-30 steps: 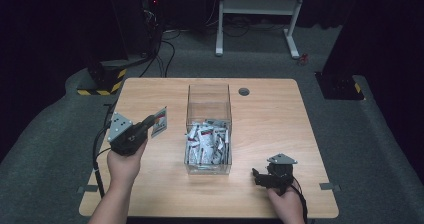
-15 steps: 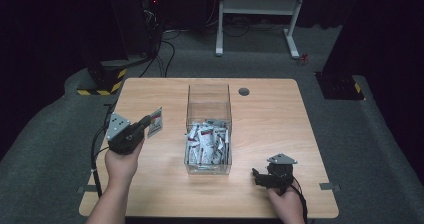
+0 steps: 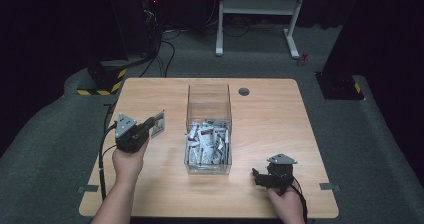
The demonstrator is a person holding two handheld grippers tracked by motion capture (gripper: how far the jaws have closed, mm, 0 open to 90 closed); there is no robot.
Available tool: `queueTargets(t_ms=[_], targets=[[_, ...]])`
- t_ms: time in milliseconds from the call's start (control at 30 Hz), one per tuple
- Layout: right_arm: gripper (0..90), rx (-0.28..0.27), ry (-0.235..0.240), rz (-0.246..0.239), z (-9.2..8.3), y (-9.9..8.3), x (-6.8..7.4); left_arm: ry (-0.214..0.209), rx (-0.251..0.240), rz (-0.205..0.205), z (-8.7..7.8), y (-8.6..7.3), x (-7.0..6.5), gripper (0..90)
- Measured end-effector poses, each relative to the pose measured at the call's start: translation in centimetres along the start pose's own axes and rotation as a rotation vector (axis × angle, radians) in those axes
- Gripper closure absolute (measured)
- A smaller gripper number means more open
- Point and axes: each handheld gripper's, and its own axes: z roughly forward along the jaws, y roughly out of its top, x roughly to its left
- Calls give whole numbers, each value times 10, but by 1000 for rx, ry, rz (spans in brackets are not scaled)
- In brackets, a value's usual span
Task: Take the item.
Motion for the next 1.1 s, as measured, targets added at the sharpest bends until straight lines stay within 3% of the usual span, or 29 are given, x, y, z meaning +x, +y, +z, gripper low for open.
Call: queueTargets(t_ms=[867, 1100], targets=[[105, 0, 0, 0, 0, 0, 0, -5, 100, -66, 42, -36, 4, 900], [105, 0, 0, 0, 0, 0, 0, 34, 117, -75, 46, -42, 9, 899]])
